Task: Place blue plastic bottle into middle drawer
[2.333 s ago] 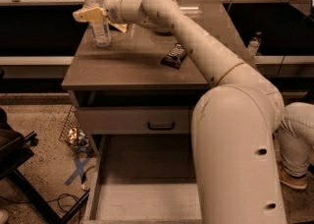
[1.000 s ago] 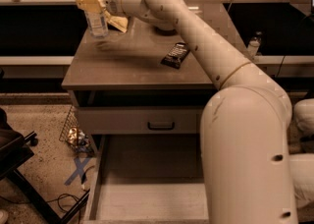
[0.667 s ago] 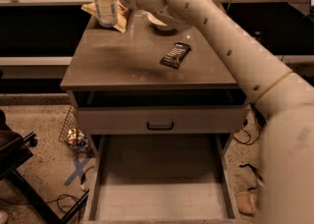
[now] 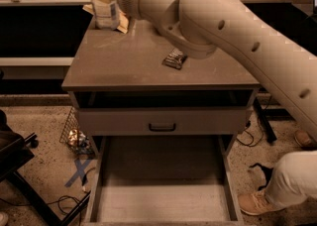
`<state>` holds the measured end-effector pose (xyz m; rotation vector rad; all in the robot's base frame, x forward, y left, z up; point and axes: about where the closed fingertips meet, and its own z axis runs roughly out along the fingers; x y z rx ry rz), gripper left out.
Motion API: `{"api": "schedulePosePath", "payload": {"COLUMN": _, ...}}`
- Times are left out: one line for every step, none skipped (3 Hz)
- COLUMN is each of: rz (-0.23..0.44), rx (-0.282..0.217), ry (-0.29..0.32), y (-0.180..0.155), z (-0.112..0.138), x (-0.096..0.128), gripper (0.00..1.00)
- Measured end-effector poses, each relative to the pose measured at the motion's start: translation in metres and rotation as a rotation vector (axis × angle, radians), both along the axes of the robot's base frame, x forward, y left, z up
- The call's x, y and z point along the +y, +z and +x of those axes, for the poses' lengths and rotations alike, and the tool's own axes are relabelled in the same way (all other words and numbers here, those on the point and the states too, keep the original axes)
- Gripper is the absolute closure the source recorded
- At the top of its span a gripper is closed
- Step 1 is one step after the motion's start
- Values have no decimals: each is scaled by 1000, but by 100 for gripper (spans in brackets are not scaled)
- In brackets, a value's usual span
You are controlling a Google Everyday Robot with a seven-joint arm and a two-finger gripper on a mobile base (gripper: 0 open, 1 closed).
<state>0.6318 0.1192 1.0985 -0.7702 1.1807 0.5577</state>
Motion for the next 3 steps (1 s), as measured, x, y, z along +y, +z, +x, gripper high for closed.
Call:
{"api": "schedulePosePath", "payload": {"rz": -3, "rx": 73, "ry": 30, "y": -13, "z": -72, "x": 22, "gripper": 100}}
{"api": "schedulePosePath", "payload": {"rz": -83, "rx": 291, "ry": -14, "y": -105, "z": -131, "x": -3, "gripper": 100}}
{"api": "schedulePosePath", "payload": {"rz": -106, "rx": 307, "ry": -40, "y": -126, "z": -135, "x": -14, "gripper": 100}}
